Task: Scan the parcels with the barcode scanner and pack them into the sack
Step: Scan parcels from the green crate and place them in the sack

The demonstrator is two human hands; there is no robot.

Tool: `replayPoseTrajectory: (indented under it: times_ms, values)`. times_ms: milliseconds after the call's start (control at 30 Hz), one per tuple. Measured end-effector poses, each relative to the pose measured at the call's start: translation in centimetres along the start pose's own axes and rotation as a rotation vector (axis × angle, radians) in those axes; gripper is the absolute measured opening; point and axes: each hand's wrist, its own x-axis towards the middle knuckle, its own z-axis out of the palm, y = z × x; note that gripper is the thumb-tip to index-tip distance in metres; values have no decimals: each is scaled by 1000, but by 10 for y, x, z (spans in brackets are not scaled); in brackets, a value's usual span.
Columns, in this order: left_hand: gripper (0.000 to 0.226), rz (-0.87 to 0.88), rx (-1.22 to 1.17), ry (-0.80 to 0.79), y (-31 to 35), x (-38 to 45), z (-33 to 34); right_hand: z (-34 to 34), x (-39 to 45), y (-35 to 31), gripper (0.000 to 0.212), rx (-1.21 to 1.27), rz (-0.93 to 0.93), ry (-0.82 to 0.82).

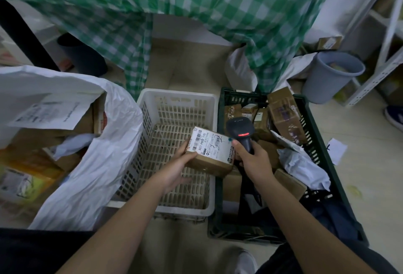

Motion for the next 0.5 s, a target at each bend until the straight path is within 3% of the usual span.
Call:
replayPoseTrajectory:
  times_ms: [133, 267, 400, 500]
  values:
    - [74, 154, -2, 138, 6, 2, 0, -2, -1, -4, 5, 130, -5, -62]
    - [100, 180, 1, 263, 17, 6, -12, -3, -8, -10, 4, 57, -62, -217]
    - [76, 216, 140, 315, 32, 7, -31, -10, -15, -22, 17, -63, -111, -340]
    - [85, 210, 195, 300, 44, -1, -44, -16, -25, -32, 13, -100, -154, -434]
